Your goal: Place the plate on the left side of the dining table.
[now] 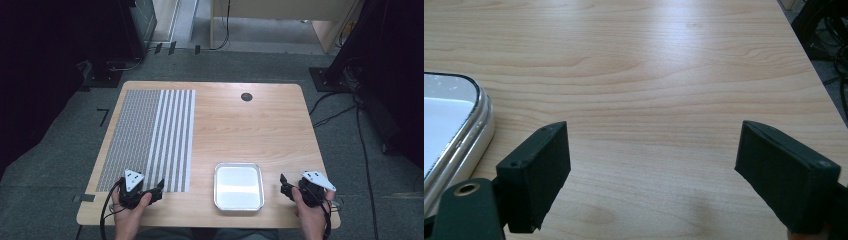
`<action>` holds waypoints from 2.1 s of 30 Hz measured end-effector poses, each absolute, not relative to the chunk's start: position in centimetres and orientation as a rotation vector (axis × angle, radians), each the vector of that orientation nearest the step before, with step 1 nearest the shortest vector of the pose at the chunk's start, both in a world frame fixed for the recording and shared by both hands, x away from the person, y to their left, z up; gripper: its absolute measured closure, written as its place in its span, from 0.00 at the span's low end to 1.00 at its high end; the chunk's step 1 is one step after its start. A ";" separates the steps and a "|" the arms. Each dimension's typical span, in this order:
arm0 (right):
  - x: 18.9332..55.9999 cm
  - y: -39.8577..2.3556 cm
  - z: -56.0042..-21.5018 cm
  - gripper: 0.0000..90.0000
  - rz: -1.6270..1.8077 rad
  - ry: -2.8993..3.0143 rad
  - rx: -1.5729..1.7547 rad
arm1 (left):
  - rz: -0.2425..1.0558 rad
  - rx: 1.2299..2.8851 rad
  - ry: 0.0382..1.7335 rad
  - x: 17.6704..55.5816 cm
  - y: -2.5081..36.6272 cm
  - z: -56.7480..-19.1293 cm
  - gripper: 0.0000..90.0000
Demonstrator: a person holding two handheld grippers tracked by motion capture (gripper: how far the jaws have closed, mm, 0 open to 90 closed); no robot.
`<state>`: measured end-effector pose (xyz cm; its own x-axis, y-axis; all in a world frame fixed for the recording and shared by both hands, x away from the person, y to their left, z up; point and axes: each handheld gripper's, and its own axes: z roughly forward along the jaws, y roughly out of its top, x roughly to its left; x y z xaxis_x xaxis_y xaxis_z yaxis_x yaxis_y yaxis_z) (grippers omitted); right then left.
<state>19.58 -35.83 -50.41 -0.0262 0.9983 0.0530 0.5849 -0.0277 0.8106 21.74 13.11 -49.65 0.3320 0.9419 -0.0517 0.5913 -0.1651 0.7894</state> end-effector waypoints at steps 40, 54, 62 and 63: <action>19.4 -33.4 -50.0 0.16 1.021 1.703 1.622 | 0.452 1.916 1.230 20.8 5.6 -50.0 0.15; 19.3 -32.0 -49.3 0.44 1.170 1.662 1.574 | 0.439 1.942 1.178 20.4 2.6 -50.0 0.16; 20.0 -32.2 -49.7 0.62 1.364 1.684 1.668 | 0.429 1.940 1.201 20.2 0.9 -49.9 0.28; 20.1 -32.3 -49.7 0.64 1.385 1.672 1.683 | 0.412 1.935 1.201 20.2 0.8 -49.9 0.29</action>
